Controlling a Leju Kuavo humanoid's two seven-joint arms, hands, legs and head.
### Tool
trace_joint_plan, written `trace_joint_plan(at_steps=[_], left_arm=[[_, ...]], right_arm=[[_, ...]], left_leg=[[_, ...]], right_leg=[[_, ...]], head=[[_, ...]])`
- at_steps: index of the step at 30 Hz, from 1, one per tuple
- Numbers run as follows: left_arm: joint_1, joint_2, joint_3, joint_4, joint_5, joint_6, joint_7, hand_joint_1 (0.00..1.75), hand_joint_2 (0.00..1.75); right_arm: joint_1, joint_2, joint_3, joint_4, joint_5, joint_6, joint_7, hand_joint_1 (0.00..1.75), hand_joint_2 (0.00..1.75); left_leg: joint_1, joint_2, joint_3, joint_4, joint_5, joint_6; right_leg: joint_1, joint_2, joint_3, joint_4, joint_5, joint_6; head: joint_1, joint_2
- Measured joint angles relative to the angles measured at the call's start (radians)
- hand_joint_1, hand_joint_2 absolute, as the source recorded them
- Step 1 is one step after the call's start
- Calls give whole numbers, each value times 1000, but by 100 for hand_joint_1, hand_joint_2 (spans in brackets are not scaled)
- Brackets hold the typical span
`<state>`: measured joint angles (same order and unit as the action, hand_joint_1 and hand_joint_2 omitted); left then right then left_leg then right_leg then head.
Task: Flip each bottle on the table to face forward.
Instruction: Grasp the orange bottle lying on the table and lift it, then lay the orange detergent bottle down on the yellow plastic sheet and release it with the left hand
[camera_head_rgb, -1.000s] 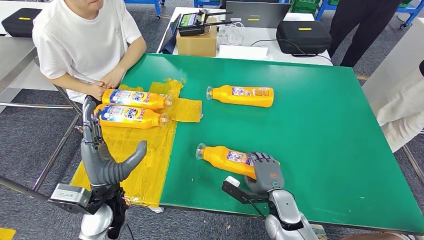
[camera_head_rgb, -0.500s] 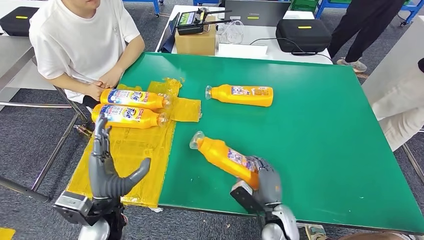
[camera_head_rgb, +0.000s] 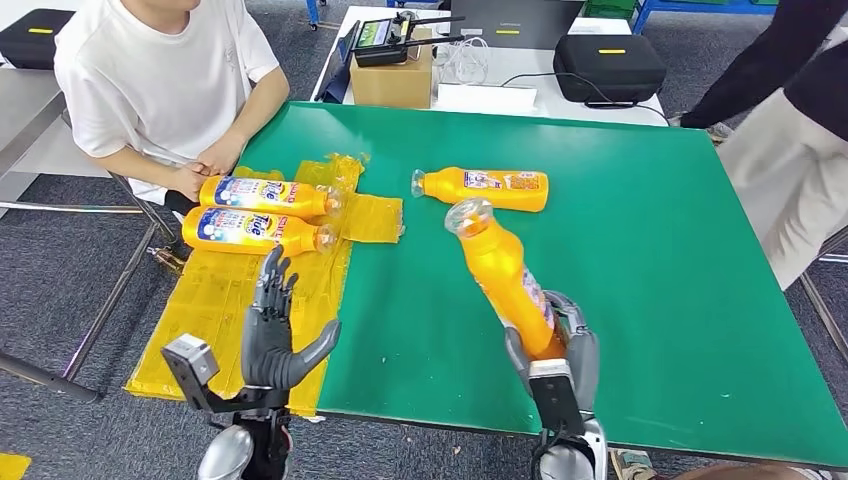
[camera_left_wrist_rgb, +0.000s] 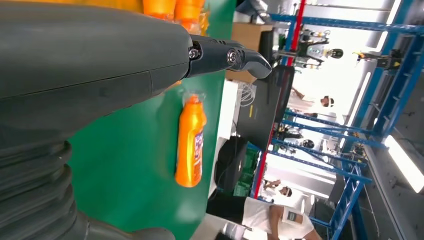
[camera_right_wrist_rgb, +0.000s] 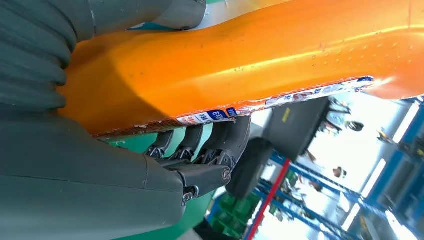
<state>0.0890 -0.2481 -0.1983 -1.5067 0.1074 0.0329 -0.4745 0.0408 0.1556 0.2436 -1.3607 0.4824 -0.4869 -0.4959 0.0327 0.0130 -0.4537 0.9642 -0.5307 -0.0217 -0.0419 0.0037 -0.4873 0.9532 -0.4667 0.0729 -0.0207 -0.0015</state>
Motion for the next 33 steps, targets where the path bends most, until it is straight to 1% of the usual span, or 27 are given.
trace_joint_plan(at_steps=[5, 7, 9, 11, 16, 21, 26, 33], left_arm=[[-12, -4, -15, 30, 43, -2, -6, 0, 175], [-12, -3, -23, 33, 53, -28, -9, 0, 175], [-12, -1, -35, 34, 63, -76, -14, 0, 175], [-14, 0, -51, 34, 65, -105, -23, 0, 175], [-44, -3, -84, 34, 98, -130, -28, 0, 175], [-70, -4, -132, 33, 118, -161, -28, 0, 175], [-80, -4, -172, 34, 141, -174, -3, 0, 175], [-86, -3, -216, 36, 173, -227, 13, 0, 175]], right_arm=[[3, 0, -6, -37, -6, 9, -13, 168, 175], [3, 1, -4, -43, -10, 16, -19, 168, 175], [0, 1, 5, -44, -14, 26, -30, 170, 175], [-6, 3, 25, -44, -9, 34, -46, 171, 175], [-24, 16, 107, -36, 4, 35, -87, 170, 175], [-45, 24, 176, -7, -1, 33, -106, 170, 175], [-70, 26, 221, 28, -13, 29, -132, 173, 175], [-119, 30, 253, 76, -16, 32, -140, 175, 175]], left_leg=[[0, -1, -1, 0, 0, 0], [0, -1, -1, 0, 0, 0], [0, -1, -2, 0, 0, 0], [0, -1, -2, 0, 0, 0], [0, -1, -2, 0, 0, 0], [0, -1, -2, 0, 0, 0], [0, -1, -2, 0, 0, 0], [0, -1, -2, 0, 0, 0]], right_leg=[[0, 0, -1, 0, 0, 0], [0, 0, -1, 0, 0, 0], [0, 0, -1, 0, 0, 0], [0, 0, -1, 0, 0, 0], [0, 0, -1, 0, 0, 0], [0, 0, -1, 1, 0, 0], [0, 0, -1, 0, 0, 0], [0, 0, -1, 1, 0, 0]], head=[[0, 0], [0, 0], [0, 0], [0, 0], [0, 0], [0, 0], [0, 0], [0, 0]])
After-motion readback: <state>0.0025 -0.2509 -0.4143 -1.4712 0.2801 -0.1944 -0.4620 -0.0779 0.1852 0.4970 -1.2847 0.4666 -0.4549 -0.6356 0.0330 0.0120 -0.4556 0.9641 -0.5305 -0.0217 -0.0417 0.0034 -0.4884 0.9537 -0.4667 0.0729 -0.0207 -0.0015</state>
